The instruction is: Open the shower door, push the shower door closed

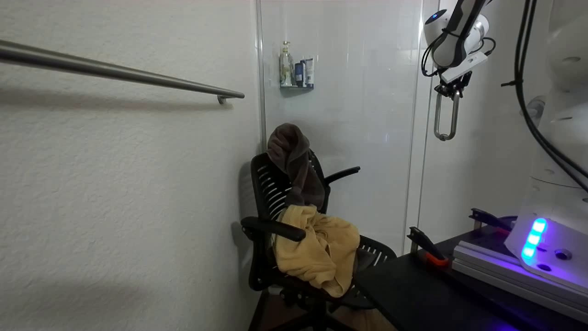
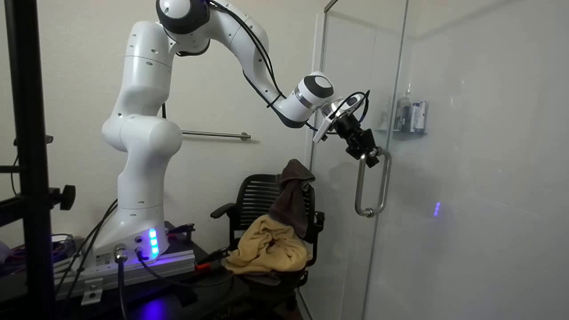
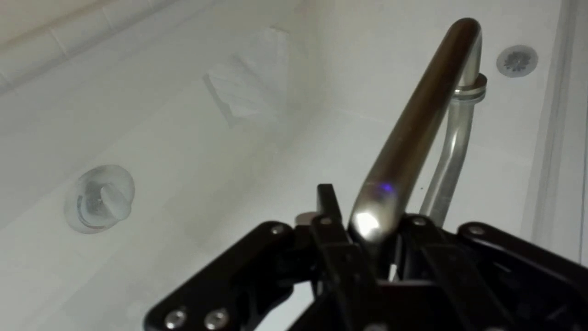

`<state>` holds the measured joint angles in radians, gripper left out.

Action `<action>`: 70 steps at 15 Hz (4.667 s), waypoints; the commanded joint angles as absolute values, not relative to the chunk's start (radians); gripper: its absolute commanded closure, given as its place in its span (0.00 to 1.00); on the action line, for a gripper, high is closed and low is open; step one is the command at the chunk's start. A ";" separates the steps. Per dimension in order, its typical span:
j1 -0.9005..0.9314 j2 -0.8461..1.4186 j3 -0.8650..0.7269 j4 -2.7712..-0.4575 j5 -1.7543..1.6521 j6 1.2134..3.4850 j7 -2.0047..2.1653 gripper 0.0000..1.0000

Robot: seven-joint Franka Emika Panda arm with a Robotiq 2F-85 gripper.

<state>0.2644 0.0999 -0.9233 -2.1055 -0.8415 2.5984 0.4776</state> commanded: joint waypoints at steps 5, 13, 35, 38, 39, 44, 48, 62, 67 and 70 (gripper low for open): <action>0.055 -0.108 -0.634 -2.288 -1.007 2.413 0.476 0.94; -0.206 -0.224 -0.393 -2.426 -0.990 2.387 0.439 0.94; -0.344 -0.388 -0.326 -2.462 -1.046 2.442 0.316 0.05; -0.340 -0.502 -0.287 -2.507 -1.093 2.405 0.292 0.00; -0.327 -0.547 -0.289 -2.530 -1.067 2.395 0.241 0.00; -0.263 -0.808 -0.378 -2.683 -0.884 2.464 -0.137 0.00; -0.260 -1.001 -0.485 -2.753 -0.855 2.531 -0.399 0.00; -0.196 -0.982 -0.753 -2.743 -0.835 2.899 -0.592 0.00; -0.173 -0.786 -0.735 -2.693 -0.822 2.982 -0.517 0.00; -0.156 -0.678 -0.717 -2.668 -0.804 3.044 -0.496 0.00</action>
